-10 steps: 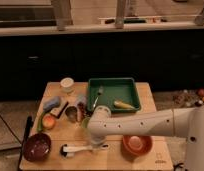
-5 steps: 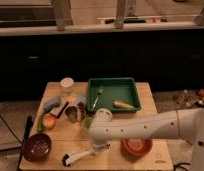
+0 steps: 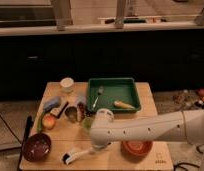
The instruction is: Place brush in metal cup
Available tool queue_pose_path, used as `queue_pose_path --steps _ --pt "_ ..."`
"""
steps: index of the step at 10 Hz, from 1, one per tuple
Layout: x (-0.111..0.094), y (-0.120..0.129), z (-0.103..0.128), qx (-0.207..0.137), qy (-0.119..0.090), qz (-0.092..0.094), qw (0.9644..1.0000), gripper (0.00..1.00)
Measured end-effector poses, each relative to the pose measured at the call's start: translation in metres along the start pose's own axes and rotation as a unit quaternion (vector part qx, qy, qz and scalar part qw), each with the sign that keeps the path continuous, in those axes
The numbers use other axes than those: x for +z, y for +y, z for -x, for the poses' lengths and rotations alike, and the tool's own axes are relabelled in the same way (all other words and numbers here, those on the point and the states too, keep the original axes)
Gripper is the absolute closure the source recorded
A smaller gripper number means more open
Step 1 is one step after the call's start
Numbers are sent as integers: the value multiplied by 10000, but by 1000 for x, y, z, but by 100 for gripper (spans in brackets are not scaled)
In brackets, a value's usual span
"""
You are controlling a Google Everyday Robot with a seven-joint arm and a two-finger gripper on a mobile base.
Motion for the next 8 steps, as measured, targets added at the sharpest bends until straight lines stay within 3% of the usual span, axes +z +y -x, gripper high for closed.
queue_pose_path --steps 4,8 --pt "-15 -10 7 -167 -214 -43 9996 100" --pt "-31 -22 14 -332 -303 -52 9990 100"
